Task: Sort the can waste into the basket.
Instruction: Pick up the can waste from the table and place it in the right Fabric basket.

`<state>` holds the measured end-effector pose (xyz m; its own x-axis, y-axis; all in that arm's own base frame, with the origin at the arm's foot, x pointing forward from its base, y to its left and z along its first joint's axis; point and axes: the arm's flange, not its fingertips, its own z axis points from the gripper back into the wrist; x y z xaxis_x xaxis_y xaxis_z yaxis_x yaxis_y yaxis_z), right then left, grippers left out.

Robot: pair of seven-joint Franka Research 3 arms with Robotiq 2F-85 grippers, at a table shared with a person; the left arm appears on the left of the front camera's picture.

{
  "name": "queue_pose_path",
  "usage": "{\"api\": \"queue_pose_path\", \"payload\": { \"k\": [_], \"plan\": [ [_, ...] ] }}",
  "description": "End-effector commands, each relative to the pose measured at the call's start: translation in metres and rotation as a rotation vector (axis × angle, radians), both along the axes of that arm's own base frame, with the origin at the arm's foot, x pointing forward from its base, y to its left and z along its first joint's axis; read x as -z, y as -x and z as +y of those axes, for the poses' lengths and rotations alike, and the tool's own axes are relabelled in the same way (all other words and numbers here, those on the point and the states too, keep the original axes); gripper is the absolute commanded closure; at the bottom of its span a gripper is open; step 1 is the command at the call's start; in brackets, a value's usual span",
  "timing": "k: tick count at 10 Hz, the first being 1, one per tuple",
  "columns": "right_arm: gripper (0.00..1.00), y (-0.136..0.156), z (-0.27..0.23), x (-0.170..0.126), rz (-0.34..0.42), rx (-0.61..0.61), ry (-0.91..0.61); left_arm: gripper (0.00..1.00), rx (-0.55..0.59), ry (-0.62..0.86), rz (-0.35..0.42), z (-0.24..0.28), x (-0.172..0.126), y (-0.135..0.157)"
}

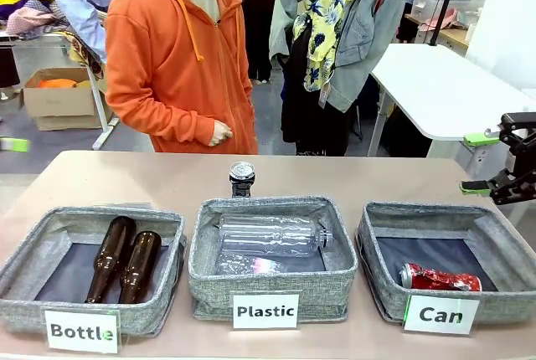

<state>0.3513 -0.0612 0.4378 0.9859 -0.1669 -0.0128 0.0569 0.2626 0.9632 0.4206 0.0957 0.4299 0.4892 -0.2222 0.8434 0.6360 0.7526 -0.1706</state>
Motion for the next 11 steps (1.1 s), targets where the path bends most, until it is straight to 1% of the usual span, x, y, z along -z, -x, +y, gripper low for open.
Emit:
{"api": "queue_pose_path", "payload": {
  "k": [1, 3, 4, 5, 6, 7, 8, 9, 10, 11],
  "plan": [
    [0.00, 0.001, -0.003, -0.001, -0.018, -0.013, 0.003, 0.00, 0.161, -0.105, 0.007, -0.049, 0.009, -0.063],
    [0.00, 0.001, -0.003, -0.001, -0.018, -0.013, 0.003, 0.00, 0.332, -0.120, -0.028, -0.121, 0.022, -0.111],
    [0.00, 0.001, -0.003, -0.001, -0.018, -0.013, 0.003, 0.00, 0.410, -0.118, -0.030, -0.160, 0.032, -0.128],
    [0.00, 0.001, -0.003, -0.001, -0.018, -0.013, 0.003, 0.00, 0.535, -0.107, -0.017, -0.202, 0.048, -0.140],
    [0.00, 0.001, -0.003, -0.001, -0.018, -0.013, 0.003, 0.00, 0.601, -0.125, -0.012, -0.231, 0.061, -0.144],
    [0.00, 0.001, -0.003, -0.001, -0.018, -0.013, 0.003, 0.00, 0.679, -0.085, -0.020, -0.249, 0.066, -0.142],
    [0.00, 0.001, -0.003, -0.001, -0.018, -0.013, 0.003, 0.00, 0.590, -0.116, -0.044, -0.252, 0.064, -0.143],
    [0.00, 0.001, -0.003, -0.001, -0.018, -0.013, 0.003, 0.00, 0.421, -0.186, 0.052, -0.239, 0.055, -0.145],
    [0.00, 0.001, -0.003, -0.001, -0.018, -0.013, 0.003, 0.00, 0.628, -0.096, -0.006, -0.266, 0.075, -0.140],
    [0.00, 0.001, -0.003, -0.001, -0.018, -0.013, 0.003, 0.00, 0.628, -0.096, -0.006, -0.266, 0.075, -0.140]
  ]
}}
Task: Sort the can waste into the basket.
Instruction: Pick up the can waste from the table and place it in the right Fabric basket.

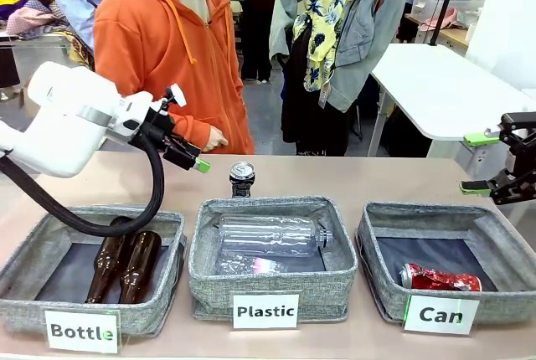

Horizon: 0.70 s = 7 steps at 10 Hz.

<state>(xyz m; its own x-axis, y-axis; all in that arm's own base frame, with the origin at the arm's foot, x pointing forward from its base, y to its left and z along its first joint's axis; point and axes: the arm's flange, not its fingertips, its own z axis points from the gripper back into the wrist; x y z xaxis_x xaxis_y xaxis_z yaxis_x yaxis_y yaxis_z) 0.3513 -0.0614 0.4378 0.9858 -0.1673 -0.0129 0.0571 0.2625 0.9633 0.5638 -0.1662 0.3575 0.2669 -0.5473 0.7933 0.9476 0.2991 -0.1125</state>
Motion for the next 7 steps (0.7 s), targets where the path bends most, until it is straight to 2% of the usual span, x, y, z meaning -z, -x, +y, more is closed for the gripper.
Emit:
{"api": "queue_pose_path", "payload": {
  "k": [1, 2, 4, 7],
  "plan": [
    [0.00, 0.000, -0.003, -0.001, -0.018, -0.014, 0.004, 0.00, 0.051, 0.025, -0.004, -0.004, 0.003, 0.004],
    [0.00, 0.000, -0.003, -0.001, -0.018, -0.014, 0.004, 0.00, 0.000, 0.000, 0.000, 0.000, 0.000, 0.000],
    [0.00, 0.000, -0.003, -0.001, -0.018, -0.014, 0.004, 0.00, 0.138, 0.106, -0.076, 0.004, 0.007, -0.004],
    [0.00, 0.000, -0.003, -0.001, -0.018, -0.014, 0.004, 0.00, 0.223, 0.161, -0.133, 0.006, 0.018, -0.003]
  ]
}}
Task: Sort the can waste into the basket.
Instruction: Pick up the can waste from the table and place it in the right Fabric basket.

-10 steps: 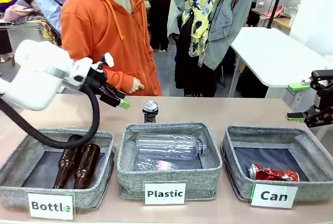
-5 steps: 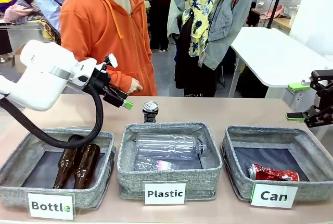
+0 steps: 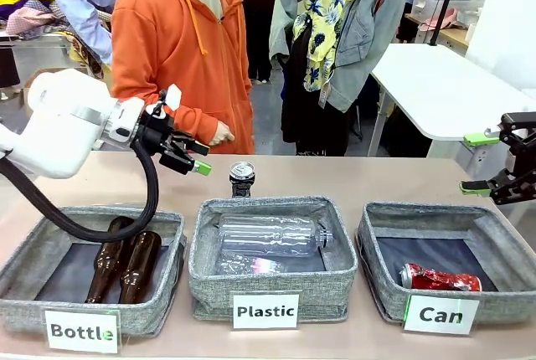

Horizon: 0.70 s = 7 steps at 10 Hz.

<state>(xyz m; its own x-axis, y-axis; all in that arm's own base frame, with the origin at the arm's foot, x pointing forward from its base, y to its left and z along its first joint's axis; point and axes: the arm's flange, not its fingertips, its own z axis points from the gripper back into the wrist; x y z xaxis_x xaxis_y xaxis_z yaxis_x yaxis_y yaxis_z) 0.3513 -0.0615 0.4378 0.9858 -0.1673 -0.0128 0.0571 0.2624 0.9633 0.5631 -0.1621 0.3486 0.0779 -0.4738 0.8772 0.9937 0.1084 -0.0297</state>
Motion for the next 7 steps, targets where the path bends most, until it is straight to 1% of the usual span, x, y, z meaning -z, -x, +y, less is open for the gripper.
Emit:
{"api": "queue_pose_path", "payload": {
  "k": [1, 3, 5, 6, 7],
  "plan": [
    [0.00, 0.000, -0.003, -0.001, -0.018, -0.014, 0.004, 0.00, 0.068, 0.037, -0.016, -0.002, 0.015, -0.005],
    [0.00, 0.000, -0.003, -0.001, -0.018, -0.014, 0.004, 0.00, 0.090, 0.036, -0.012, -0.013, 0.028, -0.008],
    [0.00, 0.000, -0.003, -0.001, -0.018, -0.014, 0.004, 0.00, 0.091, 0.031, -0.007, -0.027, 0.035, -0.016],
    [0.00, 0.000, -0.003, -0.001, -0.018, -0.014, 0.004, 0.00, 0.067, 0.021, -0.020, -0.033, 0.038, -0.022],
    [0.00, 0.000, -0.003, -0.001, -0.018, -0.014, 0.004, 0.00, 0.081, 0.030, 0.000, -0.039, 0.041, -0.026]
  ]
}}
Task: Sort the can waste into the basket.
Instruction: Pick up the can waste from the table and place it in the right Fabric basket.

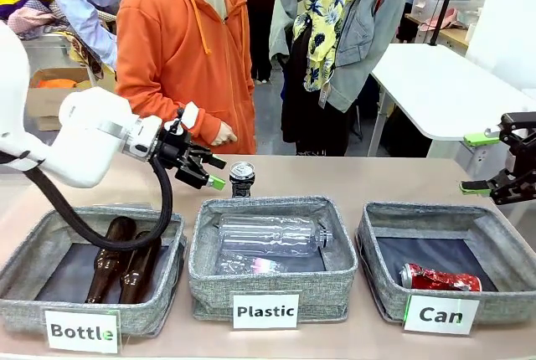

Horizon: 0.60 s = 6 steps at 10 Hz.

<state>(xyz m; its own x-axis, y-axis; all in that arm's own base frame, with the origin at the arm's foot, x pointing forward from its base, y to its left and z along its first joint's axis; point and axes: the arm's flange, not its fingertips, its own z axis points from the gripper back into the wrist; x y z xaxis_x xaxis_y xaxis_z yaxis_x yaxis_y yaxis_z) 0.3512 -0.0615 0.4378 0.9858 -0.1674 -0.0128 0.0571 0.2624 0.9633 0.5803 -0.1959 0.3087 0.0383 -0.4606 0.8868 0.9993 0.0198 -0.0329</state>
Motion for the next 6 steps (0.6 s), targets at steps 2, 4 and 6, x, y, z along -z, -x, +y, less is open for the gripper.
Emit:
{"api": "queue_pose_path", "payload": {
  "k": [2, 4, 6],
  "plan": [
    [0.00, 0.000, -0.003, -0.001, -0.018, -0.014, 0.004, 0.00, 0.013, -0.002, 0.015, -0.016, 0.008, -0.012],
    [0.00, 0.000, -0.003, -0.001, -0.018, -0.014, 0.004, 0.00, 0.026, -0.003, 0.030, -0.023, 0.013, -0.016],
    [0.00, 0.000, -0.003, -0.001, -0.018, -0.014, 0.004, 0.00, 0.043, 0.010, 0.029, -0.033, 0.017, -0.013]
  ]
}}
